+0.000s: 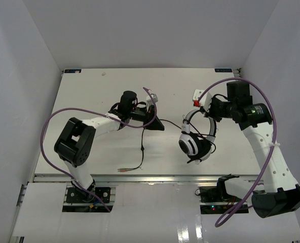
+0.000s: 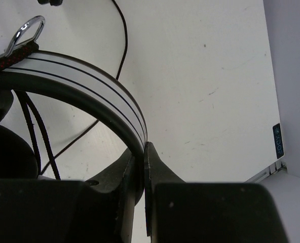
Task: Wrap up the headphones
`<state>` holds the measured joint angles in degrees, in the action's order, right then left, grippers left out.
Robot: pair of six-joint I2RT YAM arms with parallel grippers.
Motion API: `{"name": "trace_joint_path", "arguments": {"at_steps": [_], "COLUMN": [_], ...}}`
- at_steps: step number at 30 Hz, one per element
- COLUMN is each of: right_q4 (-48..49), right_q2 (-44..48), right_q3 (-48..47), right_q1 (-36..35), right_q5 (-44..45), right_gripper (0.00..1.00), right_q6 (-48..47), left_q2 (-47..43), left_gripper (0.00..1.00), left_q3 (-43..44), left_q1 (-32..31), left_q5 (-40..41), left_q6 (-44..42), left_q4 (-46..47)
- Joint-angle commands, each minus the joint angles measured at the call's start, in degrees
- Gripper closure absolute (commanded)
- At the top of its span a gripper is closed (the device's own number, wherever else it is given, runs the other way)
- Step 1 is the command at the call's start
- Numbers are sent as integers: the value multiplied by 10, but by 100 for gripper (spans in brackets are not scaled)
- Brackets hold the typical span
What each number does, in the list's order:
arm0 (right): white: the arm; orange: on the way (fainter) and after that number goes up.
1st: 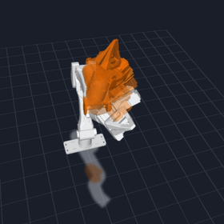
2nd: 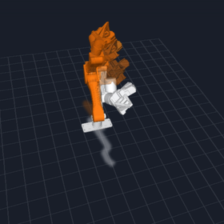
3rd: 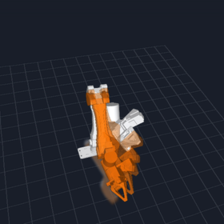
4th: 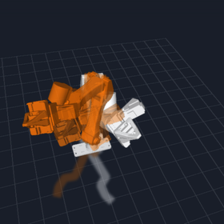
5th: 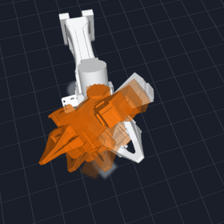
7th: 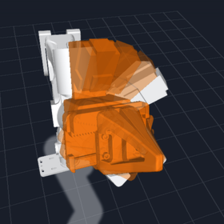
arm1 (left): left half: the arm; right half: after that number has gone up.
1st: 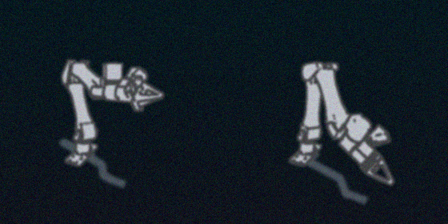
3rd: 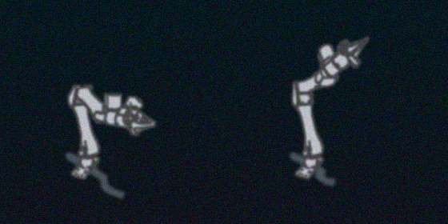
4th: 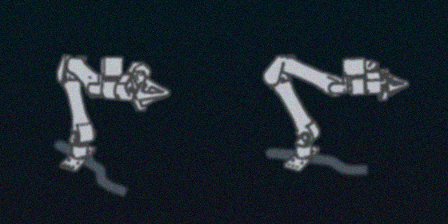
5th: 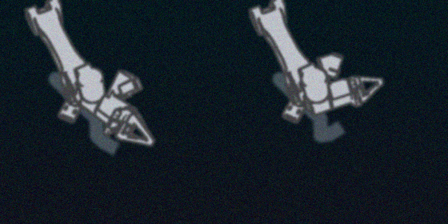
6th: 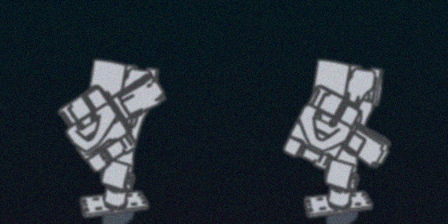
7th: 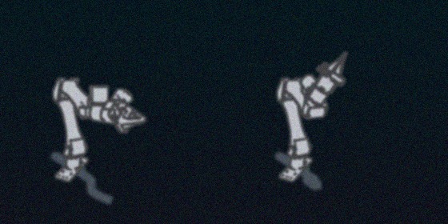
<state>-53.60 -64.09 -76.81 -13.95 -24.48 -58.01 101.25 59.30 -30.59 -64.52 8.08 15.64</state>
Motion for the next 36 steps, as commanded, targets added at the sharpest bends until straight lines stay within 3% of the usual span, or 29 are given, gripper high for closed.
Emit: {"name": "trace_joint_path", "arguments": {"at_steps": [1, 4, 6, 13, 16, 19, 25, 29, 36], "right_q4": [66, 64, 60, 39, 54, 66, 90, 103, 116], "right_q2": [13, -9, -21, -83, -100, -118, -142, -140, -139], "right_q3": [-3, -39, -63, -164, -189, -194, -200, -208, -221], "right_q1": [-6, -6, -7, -5, 5, 18, 27, 29, 46], "right_q5": [28, 30, 25, -17, -26, -35, -74, -96, -144], "right_gripper": [92, 92, 92, 92, 92, 92, 92, 92, 92], "right_q6": [37, 70, 85, 239, 321, 385, 490, 538, 599], "left_q2": [-42, -55, -64, -71, -92, -109, -69, 0, 106], "left_gripper": [68, 32, 25, 13, 11, 3, 2, 2, 2], "left_q3": [-10, -71, -124, -218, -267, -299, -279, -227, -141], "left_q1": [-2, -12, -22, -90, -146, -191, -231, -231, -236], "left_q5": [-41, -12, 30, 144, 248, 352, 488, 514, 469], "left_q6": [50, 97, 98, 69, -3, -60, -150, -182, -181], "left_q4": [31, 149, 196, 346, 409, 467, 488, 512, 539]}}
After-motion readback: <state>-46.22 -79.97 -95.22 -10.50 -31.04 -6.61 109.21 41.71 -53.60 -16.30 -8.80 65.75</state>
